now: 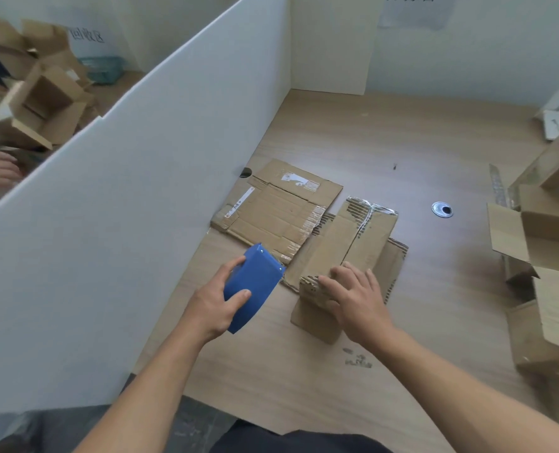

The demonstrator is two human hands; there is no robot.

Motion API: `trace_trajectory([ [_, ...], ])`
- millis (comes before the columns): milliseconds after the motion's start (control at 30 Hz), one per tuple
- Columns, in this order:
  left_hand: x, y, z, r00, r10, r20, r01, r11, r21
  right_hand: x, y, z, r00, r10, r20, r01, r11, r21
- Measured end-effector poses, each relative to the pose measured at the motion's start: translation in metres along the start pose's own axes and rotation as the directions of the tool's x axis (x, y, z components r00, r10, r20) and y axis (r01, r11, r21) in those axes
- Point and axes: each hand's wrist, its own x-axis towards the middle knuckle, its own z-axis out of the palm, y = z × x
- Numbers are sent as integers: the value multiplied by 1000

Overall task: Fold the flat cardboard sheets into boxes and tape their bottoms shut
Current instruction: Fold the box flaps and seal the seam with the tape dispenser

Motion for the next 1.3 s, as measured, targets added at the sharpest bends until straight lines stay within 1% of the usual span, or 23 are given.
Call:
trace_trajectory([
  [100,1,3,2,998,47,36,-47,999,21,1,9,-5,993,-113,-16,114,993,10],
  [233,1,10,5,992,114,55,-117,992,43,-5,29,-12,986,-166,31,166,986,-19],
  [400,6,19,11,983,173,61,-176,983,50,-25,51,-13,990,-133,49,134,991,-1],
  [467,9,24,13,978,198,66,-201,978,52,-29,57,-13,989,-134,66,130,990,61],
  [533,11,28,16,969,238,71,-243,968,61,-25,61,-19,989,-106,103,91,986,143],
  [600,14,33,18,959,273,72,-278,957,85,-16,62,-26,984,-92,153,64,982,177],
  [667,16,37,21,944,317,92,-327,936,133,-7,62,-31,982,-74,171,38,978,204],
  [733,14,42,24,912,398,103,-411,890,199,-1,59,-39,981,-24,194,-27,967,255],
  [800,13,44,25,842,534,77,-534,804,262,1,53,-51,982,46,184,-102,946,308],
  [833,12,44,25,802,592,74,-586,758,285,1,49,-57,987,75,141,-119,933,340],
  [867,13,43,25,762,643,84,-633,711,306,2,45,-62,992,96,77,-118,914,387],
  [933,13,42,25,672,731,119,-718,604,346,1,34,-68,993,99,-56,-60,875,481],
  [967,12,42,25,623,771,133,-754,547,363,0,28,-71,992,90,-92,-30,857,514],
  [1033,11,42,23,549,823,149,-798,462,385,-1,19,-73,992,66,-107,7,820,572],
  [1067,11,43,22,528,836,153,-810,441,387,-1,16,-72,993,50,-104,22,804,595],
  [1133,10,40,21,509,847,150,-817,422,393,0,12,-72,995,8,-104,58,790,611],
  [1200,9,38,20,514,845,151,-817,428,386,0,9,-71,989,-14,-148,101,791,603],
  [1300,7,36,19,516,842,155,-821,436,368,2,7,-69,973,17,-228,128,787,603],
])
